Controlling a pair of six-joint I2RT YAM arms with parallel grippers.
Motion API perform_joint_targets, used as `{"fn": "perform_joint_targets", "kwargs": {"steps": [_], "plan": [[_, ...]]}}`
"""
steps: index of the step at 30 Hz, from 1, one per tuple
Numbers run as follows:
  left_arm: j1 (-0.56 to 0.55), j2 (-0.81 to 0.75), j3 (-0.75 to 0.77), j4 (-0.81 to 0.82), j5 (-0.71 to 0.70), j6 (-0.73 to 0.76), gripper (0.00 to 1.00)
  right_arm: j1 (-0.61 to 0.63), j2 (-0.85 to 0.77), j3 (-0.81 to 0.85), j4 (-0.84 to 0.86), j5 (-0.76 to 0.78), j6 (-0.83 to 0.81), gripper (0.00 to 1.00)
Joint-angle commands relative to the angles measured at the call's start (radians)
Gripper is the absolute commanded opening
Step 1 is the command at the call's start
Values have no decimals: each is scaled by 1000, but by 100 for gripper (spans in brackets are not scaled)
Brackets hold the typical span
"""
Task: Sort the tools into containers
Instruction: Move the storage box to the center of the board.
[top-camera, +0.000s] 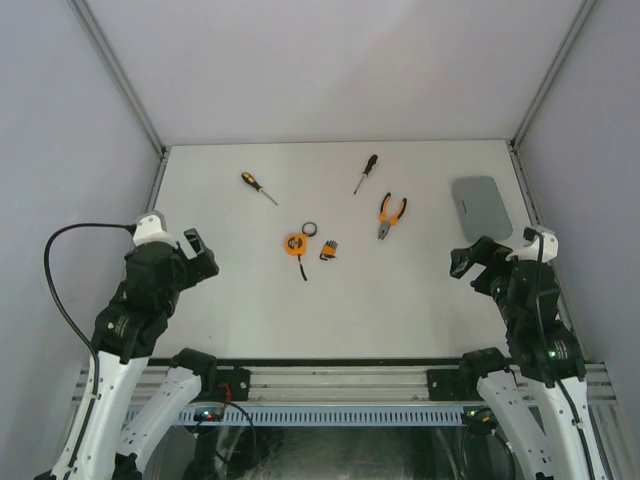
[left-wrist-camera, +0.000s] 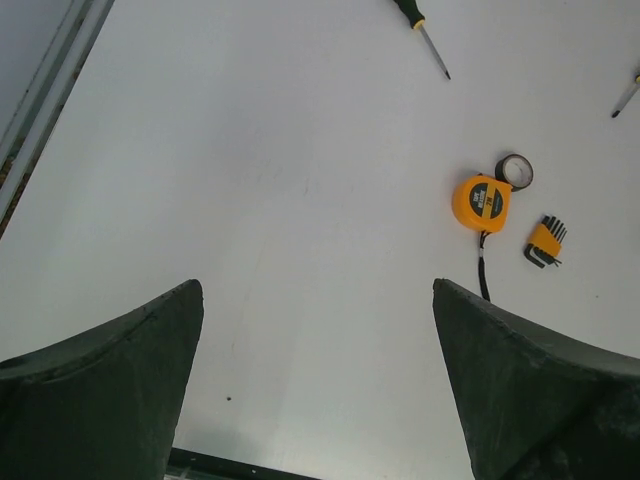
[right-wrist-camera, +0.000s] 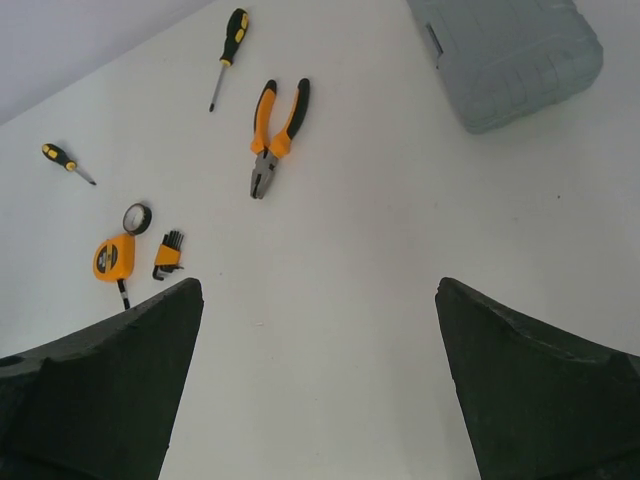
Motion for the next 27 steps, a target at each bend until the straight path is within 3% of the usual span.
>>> {"fn": "perform_joint_targets", "kwargs": {"steps": [1,11,16,24,27], "plan": [[27,26,69,65,66,28,100,-33,27,58,27,-76,-31,100],[44,59,88,111,121,42,100,-59,123,125,-36,-21,-39,100],[45,59,62,145,153,41,100,-100,266,185,-55,-25,-84,100],[47,52,-36,211,160,49,100,-213,511,216,93,-87,-143,100],[46,60,-58,222,158,57,100,-304,605,232,141,-179,-178,100]]}}
